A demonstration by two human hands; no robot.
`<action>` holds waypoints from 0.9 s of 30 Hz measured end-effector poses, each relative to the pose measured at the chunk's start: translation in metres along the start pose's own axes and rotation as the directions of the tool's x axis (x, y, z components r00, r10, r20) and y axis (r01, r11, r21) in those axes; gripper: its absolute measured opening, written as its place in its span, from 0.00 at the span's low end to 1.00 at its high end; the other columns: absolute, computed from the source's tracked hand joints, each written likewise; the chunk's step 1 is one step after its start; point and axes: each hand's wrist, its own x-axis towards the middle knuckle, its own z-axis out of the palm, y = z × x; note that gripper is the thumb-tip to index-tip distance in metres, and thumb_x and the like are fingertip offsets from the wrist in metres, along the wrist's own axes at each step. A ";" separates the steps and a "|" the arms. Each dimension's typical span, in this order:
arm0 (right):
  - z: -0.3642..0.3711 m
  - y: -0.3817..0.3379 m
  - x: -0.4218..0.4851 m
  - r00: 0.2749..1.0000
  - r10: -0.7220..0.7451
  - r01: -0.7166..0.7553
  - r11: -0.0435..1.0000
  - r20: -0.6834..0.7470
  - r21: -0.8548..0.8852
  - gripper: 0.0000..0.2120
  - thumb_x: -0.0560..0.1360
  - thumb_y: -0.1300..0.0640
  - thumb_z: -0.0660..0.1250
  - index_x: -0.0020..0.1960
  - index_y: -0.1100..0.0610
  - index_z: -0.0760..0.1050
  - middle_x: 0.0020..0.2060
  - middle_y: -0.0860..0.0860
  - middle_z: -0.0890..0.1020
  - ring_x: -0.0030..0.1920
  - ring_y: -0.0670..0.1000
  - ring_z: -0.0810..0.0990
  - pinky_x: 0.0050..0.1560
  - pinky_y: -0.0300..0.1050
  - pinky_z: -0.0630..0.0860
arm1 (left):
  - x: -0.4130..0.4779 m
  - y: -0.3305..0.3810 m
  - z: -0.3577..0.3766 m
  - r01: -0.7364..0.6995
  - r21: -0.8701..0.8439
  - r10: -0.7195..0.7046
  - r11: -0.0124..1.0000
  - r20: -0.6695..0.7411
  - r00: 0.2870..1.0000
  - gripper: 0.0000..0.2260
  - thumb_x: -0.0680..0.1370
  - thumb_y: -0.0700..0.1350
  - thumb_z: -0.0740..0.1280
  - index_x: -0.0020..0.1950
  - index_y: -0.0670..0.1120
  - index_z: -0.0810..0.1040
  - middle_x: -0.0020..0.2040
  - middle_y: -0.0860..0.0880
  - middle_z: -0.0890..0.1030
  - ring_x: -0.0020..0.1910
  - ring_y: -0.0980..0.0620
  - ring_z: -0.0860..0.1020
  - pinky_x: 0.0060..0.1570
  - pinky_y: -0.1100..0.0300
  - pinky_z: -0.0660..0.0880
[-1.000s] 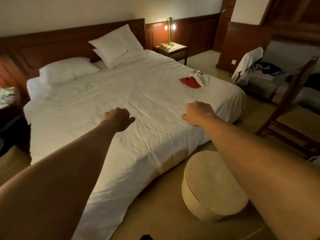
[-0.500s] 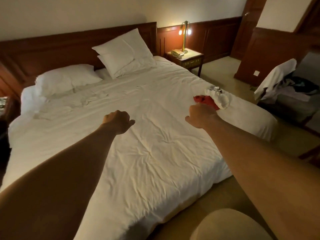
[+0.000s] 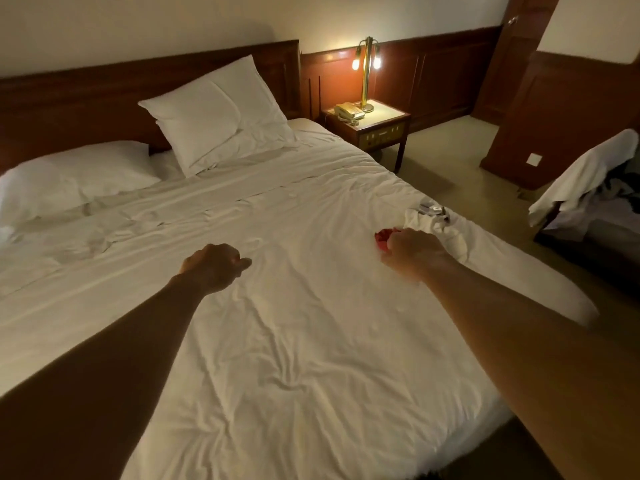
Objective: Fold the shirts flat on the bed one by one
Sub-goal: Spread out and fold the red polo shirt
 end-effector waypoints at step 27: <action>0.356 0.226 0.294 0.980 -0.194 0.089 0.640 0.049 0.763 0.08 0.81 0.46 0.62 0.48 0.48 0.75 0.53 0.52 0.71 0.52 0.51 0.75 0.57 0.44 0.69 | 0.324 0.282 0.369 -0.145 -0.818 0.219 0.557 -0.024 0.976 0.17 0.86 0.46 0.56 0.52 0.32 0.73 0.42 0.41 0.75 0.41 0.46 0.75 0.49 0.49 0.74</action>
